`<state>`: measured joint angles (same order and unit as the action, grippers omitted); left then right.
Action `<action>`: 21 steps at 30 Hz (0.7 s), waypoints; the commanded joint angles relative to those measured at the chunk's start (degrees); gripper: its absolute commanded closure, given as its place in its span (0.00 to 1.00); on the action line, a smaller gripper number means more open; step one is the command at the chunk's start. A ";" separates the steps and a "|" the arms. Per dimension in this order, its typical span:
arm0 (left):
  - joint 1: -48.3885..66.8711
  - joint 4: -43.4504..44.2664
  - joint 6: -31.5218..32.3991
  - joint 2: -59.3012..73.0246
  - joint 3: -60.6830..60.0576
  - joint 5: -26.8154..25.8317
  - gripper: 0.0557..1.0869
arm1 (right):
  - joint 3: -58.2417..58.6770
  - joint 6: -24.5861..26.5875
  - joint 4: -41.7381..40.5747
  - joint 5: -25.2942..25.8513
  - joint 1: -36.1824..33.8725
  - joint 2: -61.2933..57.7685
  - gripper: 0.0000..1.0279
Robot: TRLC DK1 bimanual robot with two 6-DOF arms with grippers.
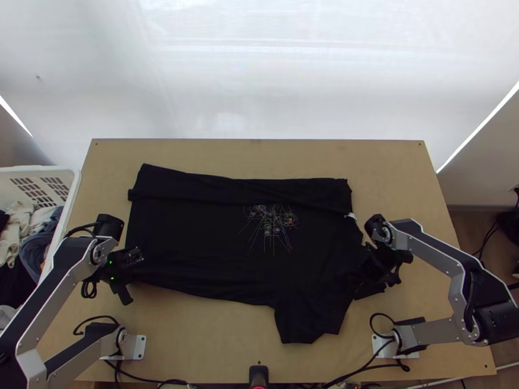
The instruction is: Fold the t-shirt
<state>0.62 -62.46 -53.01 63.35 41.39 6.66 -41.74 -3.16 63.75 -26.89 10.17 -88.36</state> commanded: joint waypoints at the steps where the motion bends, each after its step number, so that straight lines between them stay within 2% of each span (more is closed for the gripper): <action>1: -0.10 -0.21 -0.16 -0.51 0.45 -0.24 0.97 | -0.45 -1.06 -1.52 0.26 3.01 0.20 0.51; 6: -0.18 -0.21 0.10 -1.21 0.19 -0.94 0.97 | -1.15 -0.97 -1.87 0.35 3.27 1.96 0.70; 11: -0.36 -0.03 0.81 -1.92 0.27 -2.17 0.97 | -1.07 -0.62 -2.13 1.06 2.92 4.16 0.97; 14: -0.80 0.32 1.51 -2.27 1.07 -2.88 0.97 | -1.24 -0.62 -0.73 1.49 2.92 5.65 0.97; 17: -2.20 0.67 5.20 -2.00 3.88 -7.01 0.97 | -1.95 -0.45 2.00 1.85 2.57 7.32 0.97; 21: -2.64 1.28 10.56 -1.65 4.84 -8.41 0.97 | -2.74 0.35 5.42 2.11 1.25 9.52 0.97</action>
<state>-0.93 -62.15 -48.23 61.60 44.25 1.30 -43.46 -3.79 64.99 -25.30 12.60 -82.13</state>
